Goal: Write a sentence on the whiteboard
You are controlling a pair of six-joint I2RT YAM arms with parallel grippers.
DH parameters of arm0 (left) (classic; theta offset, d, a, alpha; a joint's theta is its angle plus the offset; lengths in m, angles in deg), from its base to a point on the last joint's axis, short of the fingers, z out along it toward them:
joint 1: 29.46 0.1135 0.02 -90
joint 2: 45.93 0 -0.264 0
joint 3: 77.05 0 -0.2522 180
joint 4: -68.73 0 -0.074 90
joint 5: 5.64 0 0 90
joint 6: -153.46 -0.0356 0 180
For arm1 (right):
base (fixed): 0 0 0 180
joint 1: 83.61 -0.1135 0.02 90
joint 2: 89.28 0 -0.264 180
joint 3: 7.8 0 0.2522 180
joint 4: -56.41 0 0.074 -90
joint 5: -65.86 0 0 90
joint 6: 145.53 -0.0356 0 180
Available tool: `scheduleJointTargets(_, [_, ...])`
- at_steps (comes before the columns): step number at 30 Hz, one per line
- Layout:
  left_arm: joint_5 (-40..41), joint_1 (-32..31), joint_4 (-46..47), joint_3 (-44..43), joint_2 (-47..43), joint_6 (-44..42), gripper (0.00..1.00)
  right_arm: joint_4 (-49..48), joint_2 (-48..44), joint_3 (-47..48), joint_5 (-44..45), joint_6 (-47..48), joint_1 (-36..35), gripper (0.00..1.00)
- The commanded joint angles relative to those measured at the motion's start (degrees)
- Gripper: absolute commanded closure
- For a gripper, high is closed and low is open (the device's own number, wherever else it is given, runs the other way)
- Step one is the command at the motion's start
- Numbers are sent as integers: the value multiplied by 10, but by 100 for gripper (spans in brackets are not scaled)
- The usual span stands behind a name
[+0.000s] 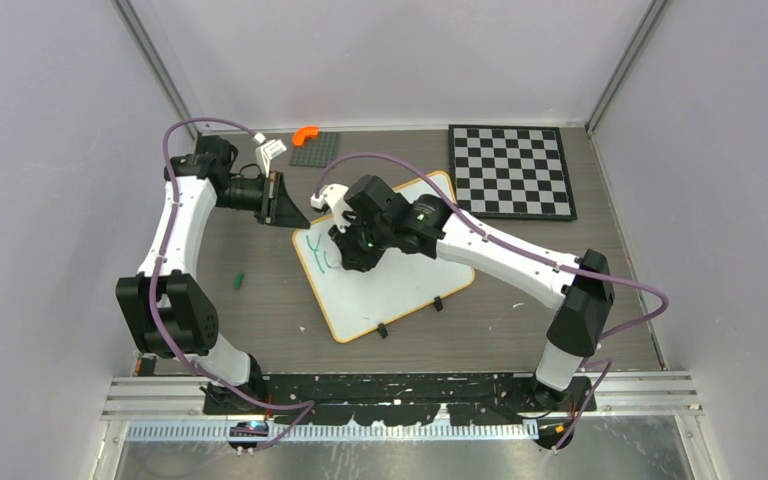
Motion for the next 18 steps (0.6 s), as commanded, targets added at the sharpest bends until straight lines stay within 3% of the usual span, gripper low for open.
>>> scheduleJointTargets(1, [12,-8,-25,3,-2,0,100,-1,-29,-5,29,24,2,100])
scheduleJointTargets(18, [12,-8,-24,3,-2,1,100,8,-27,30,55,36,20,100])
